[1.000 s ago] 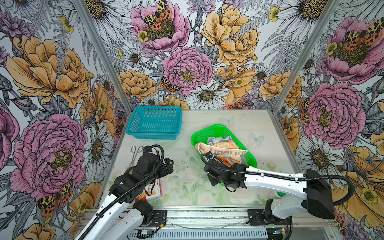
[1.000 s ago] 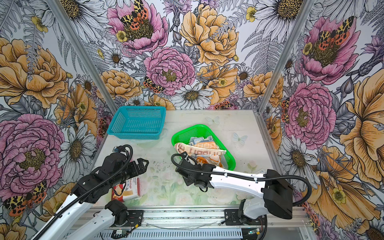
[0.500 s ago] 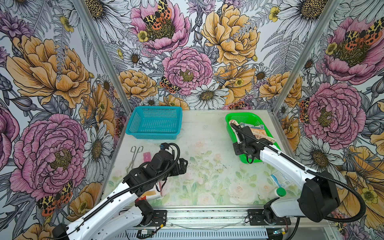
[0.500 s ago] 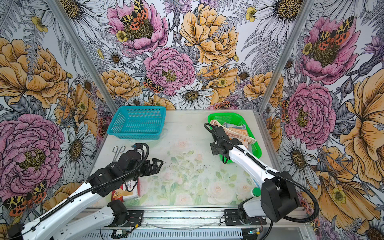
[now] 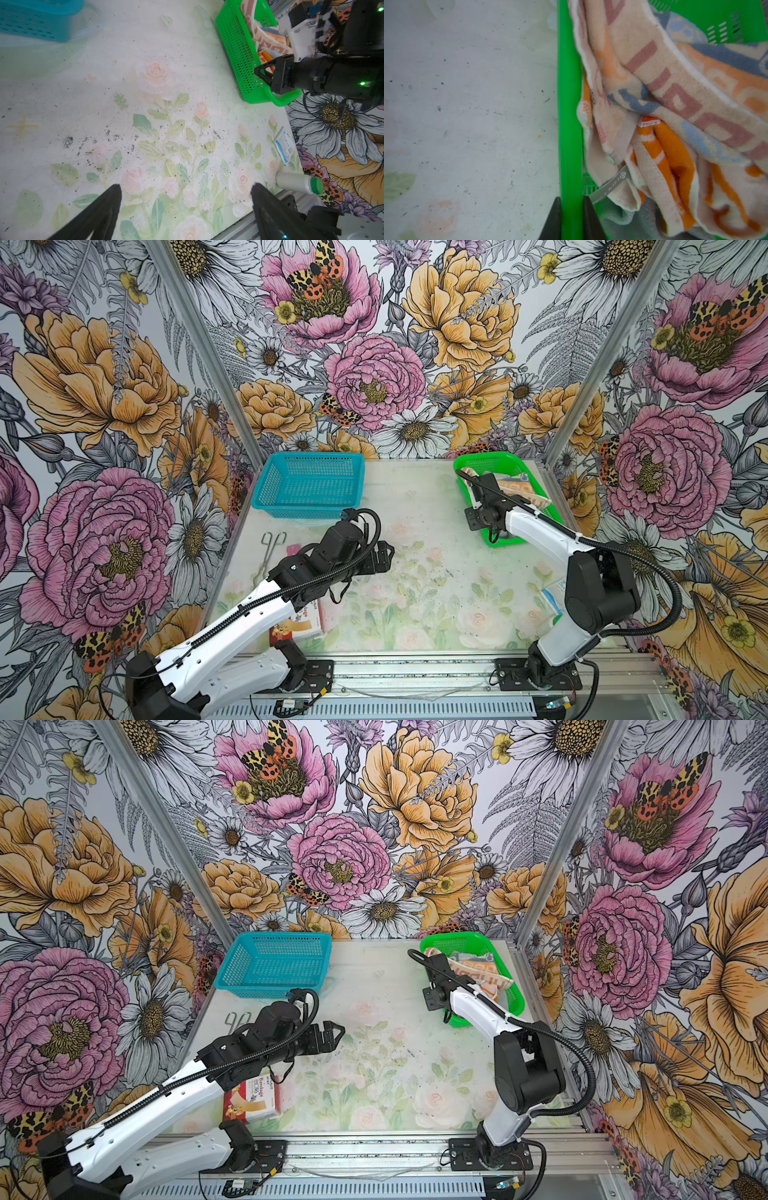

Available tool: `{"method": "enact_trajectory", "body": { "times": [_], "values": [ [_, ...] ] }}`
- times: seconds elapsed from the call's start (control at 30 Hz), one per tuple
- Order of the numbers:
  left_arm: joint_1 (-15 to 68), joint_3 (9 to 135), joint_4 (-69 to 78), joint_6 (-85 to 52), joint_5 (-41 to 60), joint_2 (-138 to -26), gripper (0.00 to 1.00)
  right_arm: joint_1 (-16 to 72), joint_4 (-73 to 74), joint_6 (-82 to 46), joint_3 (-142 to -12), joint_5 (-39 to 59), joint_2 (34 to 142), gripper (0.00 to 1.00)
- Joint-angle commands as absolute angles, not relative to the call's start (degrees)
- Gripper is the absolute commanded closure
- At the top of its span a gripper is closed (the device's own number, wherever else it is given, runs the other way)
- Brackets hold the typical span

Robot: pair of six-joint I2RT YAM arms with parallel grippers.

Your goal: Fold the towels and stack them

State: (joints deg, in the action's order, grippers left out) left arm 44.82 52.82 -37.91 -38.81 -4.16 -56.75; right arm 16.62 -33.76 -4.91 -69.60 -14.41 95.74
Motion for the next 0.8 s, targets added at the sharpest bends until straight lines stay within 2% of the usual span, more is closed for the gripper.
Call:
{"method": "enact_trajectory", "body": {
  "times": [0.0,0.2,0.47,0.53,0.63,0.67,0.77],
  "values": [
    [47.26,56.39,-36.59,-37.50,-4.83,-58.23,0.01,13.33,-32.17,-7.20,-70.86,-17.79,96.47,1.00],
    [52.52,61.47,-36.49,-36.41,-8.55,-67.66,0.01,7.94,-31.29,-7.79,-68.86,-13.17,95.58,1.00],
    [54.40,67.77,-36.48,-34.07,-10.59,-75.46,0.01,7.14,-30.94,-7.56,-66.80,-10.96,94.91,1.00],
    [54.41,67.89,-36.47,-33.39,-11.03,-75.67,0.01,7.20,-30.92,-7.39,-66.54,-10.65,94.01,0.82],
    [54.46,66.84,-36.48,-32.71,-11.41,-75.08,0.01,7.18,-31.09,-7.42,-66.78,-10.86,90.80,0.62],
    [54.49,66.35,-36.40,-32.43,-11.40,-74.69,0.01,7.17,-31.35,-7.50,-67.09,-11.35,89.23,0.58],
    [54.49,65.15,-36.40,-31.75,-11.06,-73.74,0.01,6.59,-32.06,-8.76,-68.39,-13.89,84.48,0.52]
  ]
}}
